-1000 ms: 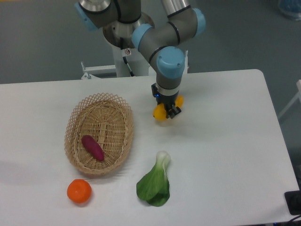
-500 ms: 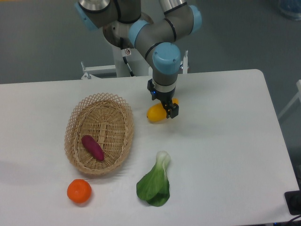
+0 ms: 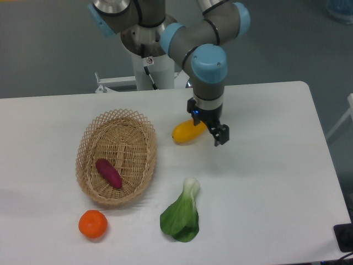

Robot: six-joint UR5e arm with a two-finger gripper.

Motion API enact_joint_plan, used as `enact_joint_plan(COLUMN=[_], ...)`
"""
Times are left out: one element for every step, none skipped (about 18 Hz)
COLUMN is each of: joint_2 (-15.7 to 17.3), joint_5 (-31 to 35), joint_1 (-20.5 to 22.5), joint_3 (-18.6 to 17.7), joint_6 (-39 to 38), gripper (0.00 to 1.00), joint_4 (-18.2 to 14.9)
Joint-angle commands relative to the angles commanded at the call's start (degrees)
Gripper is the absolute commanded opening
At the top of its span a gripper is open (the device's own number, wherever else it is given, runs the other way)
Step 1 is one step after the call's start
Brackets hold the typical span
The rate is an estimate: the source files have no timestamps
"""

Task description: Place the mango on the table

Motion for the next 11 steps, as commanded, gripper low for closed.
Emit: enact_joint_plan(joint_2=[-0.53,-1.23,-1.76,-2.37,-2.99,-3.52,-4.04,-4.48,-5.01,-5.45,-5.98], joint_5=[0.0,-0.26,-0.44,-0.53,-0.61,-0.62,-0.62,-0.7,-0.7,-0.79,-0.79], joint_1=[0.09,0.09,0.18,0.18,0.18,0.18,0.18,0.52,0.79,0.97,0.97], joint_3=[1.14,2.37,3.34,4.4,5.36,6.24,7.04,7.74,8.44,9.32,10.46], joint_6=[-0.01,-0.01,0.08,0.08,-0.01,-0.01,-0.01,-0.01,-0.01,-0.01,-0.01], gripper=[1.0,1.0,1.0,1.0,1.0,1.0,1.0,1.0,1.0,1.0,1.0], joint_4=[0.0,0.0,0.0,0.0,0.0,-0.09,-0.26,-0.53,-0.88,-1.31,-2.19])
